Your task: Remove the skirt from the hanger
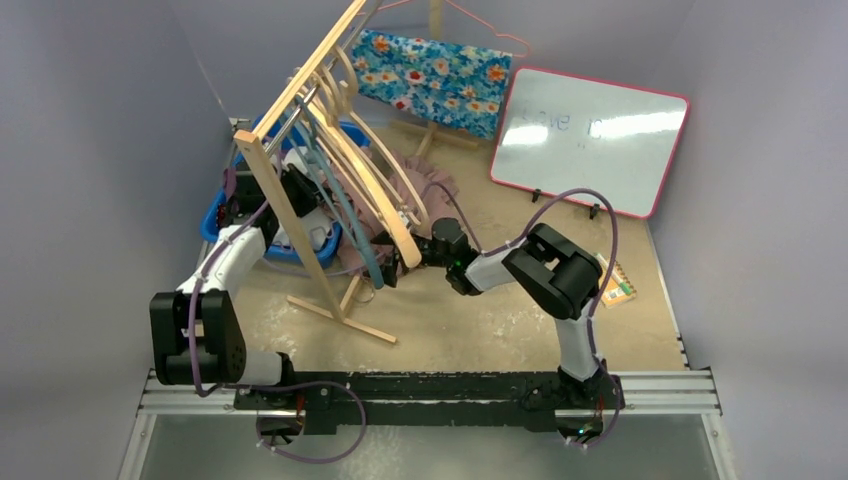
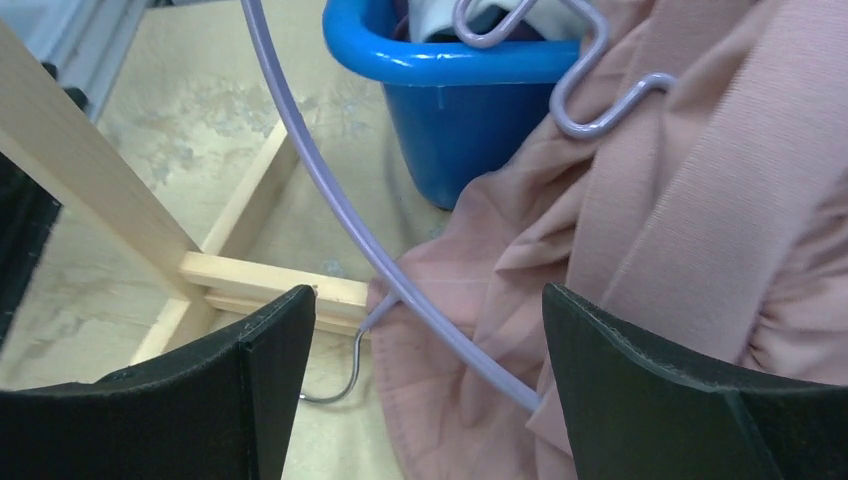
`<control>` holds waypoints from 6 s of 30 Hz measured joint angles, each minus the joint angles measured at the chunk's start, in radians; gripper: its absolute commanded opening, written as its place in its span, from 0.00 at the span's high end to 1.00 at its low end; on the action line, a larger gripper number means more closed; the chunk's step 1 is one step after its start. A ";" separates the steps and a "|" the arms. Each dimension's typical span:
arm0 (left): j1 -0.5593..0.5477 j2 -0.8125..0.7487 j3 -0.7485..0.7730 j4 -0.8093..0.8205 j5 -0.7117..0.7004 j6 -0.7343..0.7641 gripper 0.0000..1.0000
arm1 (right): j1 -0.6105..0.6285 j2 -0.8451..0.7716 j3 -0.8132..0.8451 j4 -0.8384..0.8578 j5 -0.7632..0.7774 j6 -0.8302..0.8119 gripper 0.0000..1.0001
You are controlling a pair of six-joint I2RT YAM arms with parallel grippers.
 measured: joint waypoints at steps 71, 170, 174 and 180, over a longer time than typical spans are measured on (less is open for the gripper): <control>-0.025 -0.042 0.023 -0.142 0.134 0.011 1.00 | -0.061 -0.039 -0.003 -0.156 -0.246 0.296 0.95; -0.027 -0.236 -0.061 -0.111 0.259 -0.101 1.00 | -0.117 -0.338 0.025 -0.365 -0.438 0.340 1.00; -0.027 -0.236 -0.058 -0.179 0.217 -0.061 1.00 | -0.101 -0.376 0.025 -0.316 -0.408 0.508 1.00; -0.027 -0.224 -0.071 -0.101 0.201 -0.124 0.54 | -0.125 -0.367 0.014 -0.198 -0.385 0.750 1.00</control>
